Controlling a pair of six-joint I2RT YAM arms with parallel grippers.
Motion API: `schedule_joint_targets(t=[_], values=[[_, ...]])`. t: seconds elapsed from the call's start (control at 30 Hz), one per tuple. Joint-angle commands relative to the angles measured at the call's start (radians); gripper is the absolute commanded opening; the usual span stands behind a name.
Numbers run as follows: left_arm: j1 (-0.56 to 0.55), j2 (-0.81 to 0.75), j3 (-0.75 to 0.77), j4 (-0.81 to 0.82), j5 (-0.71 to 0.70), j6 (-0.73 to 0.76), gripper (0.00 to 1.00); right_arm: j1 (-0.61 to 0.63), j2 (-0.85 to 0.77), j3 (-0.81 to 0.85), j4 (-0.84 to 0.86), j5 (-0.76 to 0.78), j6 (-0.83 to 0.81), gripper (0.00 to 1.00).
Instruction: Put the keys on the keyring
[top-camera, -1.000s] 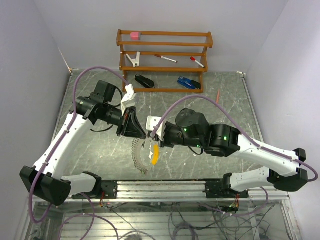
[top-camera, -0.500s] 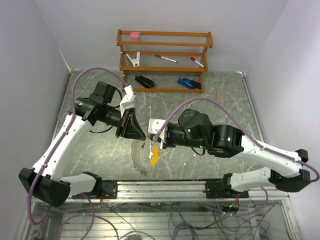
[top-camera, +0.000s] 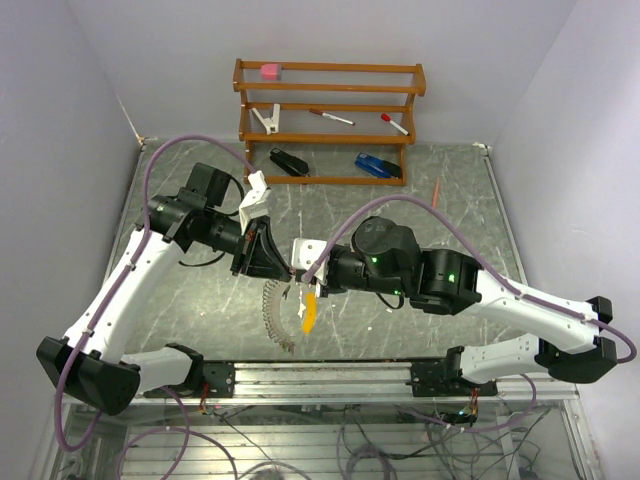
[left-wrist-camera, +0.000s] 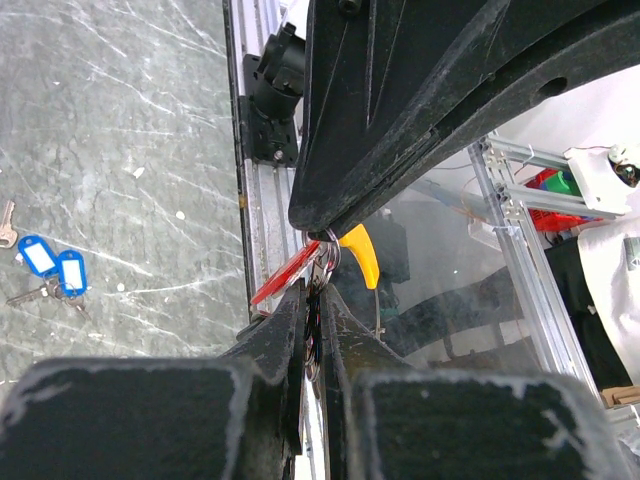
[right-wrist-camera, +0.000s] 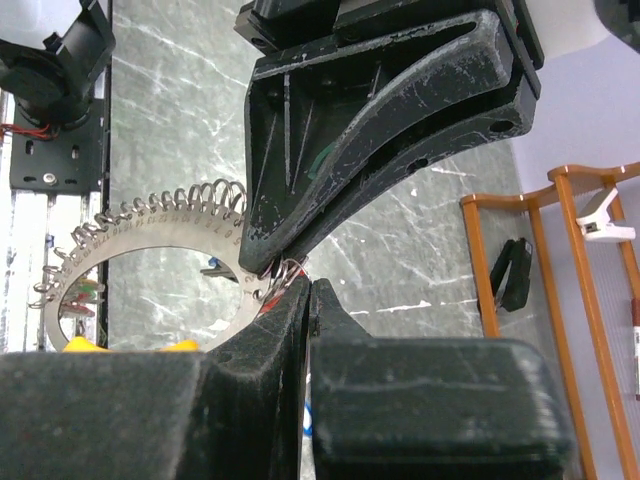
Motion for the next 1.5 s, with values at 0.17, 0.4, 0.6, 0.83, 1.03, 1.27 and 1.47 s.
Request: schedule_joint_targets(t=[0.17, 0.4, 0.6, 0.83, 1.03, 1.27, 1.47], values=[[-0.013, -0.027, 0.034, -0.02, 0.059, -0.006, 0.07, 0.001, 0.014, -0.03, 0.089, 0.013, -0.022, 0.0], [-0.013, -0.03, 0.048, -0.023, 0.06, -0.004, 0.07, 0.001, 0.028, -0.043, 0.112, 0.01, -0.023, 0.0], [-0.013, -0.031, 0.055, -0.019, 0.062, -0.006, 0.07, -0.001, 0.031, -0.056, 0.126, 0.021, -0.02, 0.0], [-0.013, -0.031, 0.05, 0.002, 0.063, -0.025, 0.07, -0.001, -0.004, -0.083, 0.154, 0.048, 0.005, 0.16], [-0.013, -0.023, 0.051, 0.0, 0.074, -0.013, 0.07, 0.0, -0.026, -0.085, 0.144, 0.063, 0.023, 0.22], [-0.013, -0.014, 0.045, 0.009, 0.076, -0.014, 0.07, -0.002, -0.062, -0.067, 0.137, 0.133, 0.052, 0.31], [-0.013, -0.011, 0.041, 0.009, 0.058, -0.008, 0.07, -0.012, -0.036, 0.045, 0.028, 0.1, 0.111, 0.3]])
